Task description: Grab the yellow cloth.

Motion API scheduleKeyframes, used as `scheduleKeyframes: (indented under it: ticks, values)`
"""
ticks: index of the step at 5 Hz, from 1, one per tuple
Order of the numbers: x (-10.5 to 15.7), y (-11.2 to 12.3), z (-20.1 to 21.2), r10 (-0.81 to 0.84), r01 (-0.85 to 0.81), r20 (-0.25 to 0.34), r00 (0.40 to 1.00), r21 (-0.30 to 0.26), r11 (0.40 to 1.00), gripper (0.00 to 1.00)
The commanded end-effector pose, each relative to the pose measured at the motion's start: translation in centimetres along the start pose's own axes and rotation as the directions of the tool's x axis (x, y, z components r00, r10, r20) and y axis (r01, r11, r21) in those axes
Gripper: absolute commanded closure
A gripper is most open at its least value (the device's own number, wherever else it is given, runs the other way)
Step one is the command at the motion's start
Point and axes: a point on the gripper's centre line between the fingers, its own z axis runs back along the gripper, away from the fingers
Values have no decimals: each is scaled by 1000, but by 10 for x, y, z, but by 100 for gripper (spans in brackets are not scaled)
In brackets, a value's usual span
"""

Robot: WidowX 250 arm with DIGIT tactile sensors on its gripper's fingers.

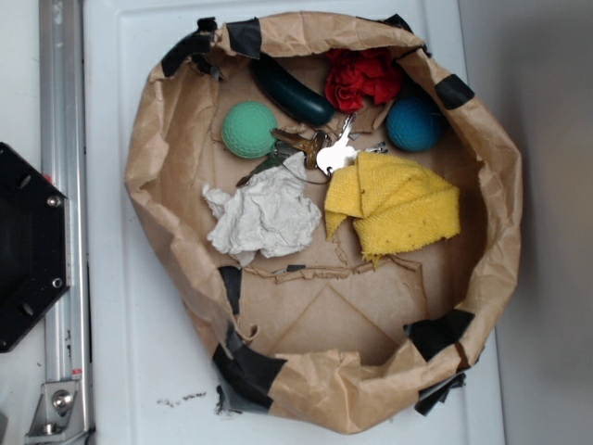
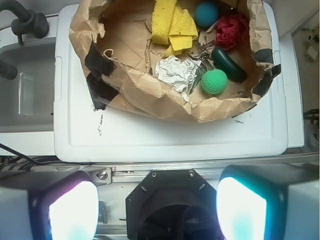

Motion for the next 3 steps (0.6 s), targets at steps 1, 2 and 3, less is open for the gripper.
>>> scheduleKeyframes:
  ticks: [1, 2, 3]
  values:
    - [0, 0, 0, 0, 0, 0, 1000, 0, 1000, 0]
    - [46, 21, -54, 23, -29, 125, 992, 49, 998, 0]
    - [92, 41, -91, 41, -49, 113, 993, 65, 997, 0]
